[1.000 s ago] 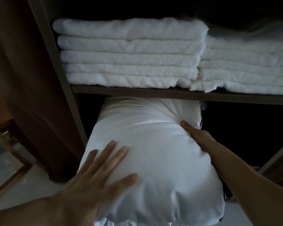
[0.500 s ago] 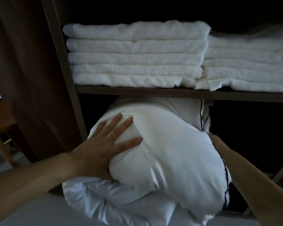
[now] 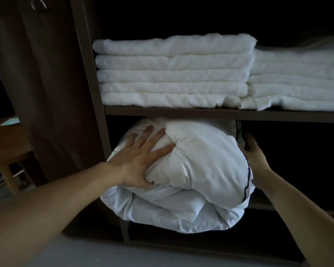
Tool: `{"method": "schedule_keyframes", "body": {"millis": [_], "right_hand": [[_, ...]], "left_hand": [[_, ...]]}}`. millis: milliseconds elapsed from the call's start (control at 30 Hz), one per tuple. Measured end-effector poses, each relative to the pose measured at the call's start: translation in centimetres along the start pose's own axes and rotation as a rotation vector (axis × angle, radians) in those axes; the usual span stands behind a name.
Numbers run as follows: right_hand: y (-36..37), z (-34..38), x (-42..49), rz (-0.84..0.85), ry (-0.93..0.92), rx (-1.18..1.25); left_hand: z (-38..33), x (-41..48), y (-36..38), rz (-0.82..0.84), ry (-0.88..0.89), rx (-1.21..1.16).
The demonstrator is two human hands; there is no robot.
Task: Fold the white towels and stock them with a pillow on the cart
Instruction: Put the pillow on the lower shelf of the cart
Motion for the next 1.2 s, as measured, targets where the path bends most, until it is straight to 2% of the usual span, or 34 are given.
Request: {"method": "schedule_keyframes", "body": {"millis": [100,167,233,267,300,367,400,500,567,767,967,1067,1200], "right_hand": [[-1.0,4.6,-5.8,0.091,-0.35,-0.008],[-0.2,5.9,-9.1,0.188,-0.717,-0.272],[2.2,5.4,-11.4,0.325,-0.955,-0.707],[3.2,4.2,-11.6,0.402,-0.918,-0.917],[3.8,2.6,-11.4,0.485,-0.795,-1.071],[4.3,-0.6,-10.7,0.607,-0.574,-1.226],[4.5,-1.8,-10.3,0.62,-0.532,-1.257],[5.3,-3.3,-8.4,0.618,-0.495,-1.219],[5.8,-3.4,-6.5,0.64,-0.511,-1.179],[7.6,-2.5,-1.4,0.636,-0.482,-1.147],[8.9,-2.2,0.1,0.422,-0.309,-1.359],[9.7,-2.4,0.2,0.43,-0.295,-1.359],[9.0,-2.3,-0.7,0.49,-0.317,-1.342]], "left_hand": [[0.2,-0.1,-0.4,0.023,-0.011,0.014],[-0.1,0.0,-0.5,0.018,-0.006,0.023],[-0.2,-0.1,-0.6,0.015,-0.005,0.042],[-0.2,-0.2,-0.7,0.013,0.0,0.06],[-0.2,-0.4,-0.9,0.004,0.013,0.076],[-0.1,-1.2,-1.5,-0.044,0.048,0.083],[-0.2,-1.9,-1.8,-0.089,0.075,0.088],[-1.5,-4.6,-0.9,-0.231,0.191,0.14],[-2.2,-5.5,0.9,-0.224,0.2,0.227],[0.2,-0.9,2.9,-0.156,-0.018,0.302],[1.2,3.1,4.1,-0.064,-0.127,0.251],[1.6,4.0,4.7,0.006,-0.188,0.248],[1.6,3.0,5.1,-0.067,-0.14,0.23]]}}
Point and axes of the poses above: each hand's wrist, its own x-axis towards the middle knuckle, its own y-axis out of the palm, z = x × y, the point moved 6 cm from there along x, towards the middle knuckle, and after that the axes turned 13 degrees about -y, right-handed, at the moved point
